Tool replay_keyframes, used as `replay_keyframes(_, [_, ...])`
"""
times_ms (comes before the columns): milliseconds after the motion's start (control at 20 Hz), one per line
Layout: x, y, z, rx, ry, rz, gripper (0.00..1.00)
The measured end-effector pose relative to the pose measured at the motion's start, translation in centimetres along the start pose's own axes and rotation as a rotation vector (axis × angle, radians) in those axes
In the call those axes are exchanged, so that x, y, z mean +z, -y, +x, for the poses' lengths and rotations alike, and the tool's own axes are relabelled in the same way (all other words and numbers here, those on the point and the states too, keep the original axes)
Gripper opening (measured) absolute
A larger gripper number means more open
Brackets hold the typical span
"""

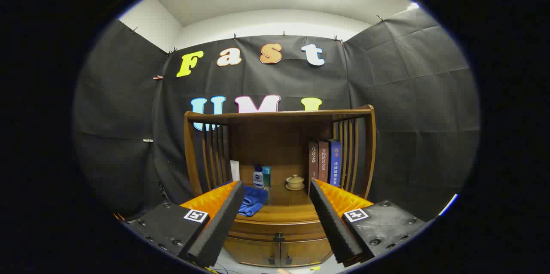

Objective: Pull open the drawer, take out the items inside it, and place them on the countertop above the cabinet.

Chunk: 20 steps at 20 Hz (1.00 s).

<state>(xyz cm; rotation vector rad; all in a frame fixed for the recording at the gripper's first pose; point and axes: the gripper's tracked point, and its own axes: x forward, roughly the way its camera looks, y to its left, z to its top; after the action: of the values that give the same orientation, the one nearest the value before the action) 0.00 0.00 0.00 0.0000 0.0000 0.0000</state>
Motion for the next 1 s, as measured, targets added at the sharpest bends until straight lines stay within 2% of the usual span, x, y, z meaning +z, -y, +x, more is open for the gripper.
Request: replay_keyframes(1000, [-0.52,0.22,0.55,0.000,-0.006,-0.009,0.99])
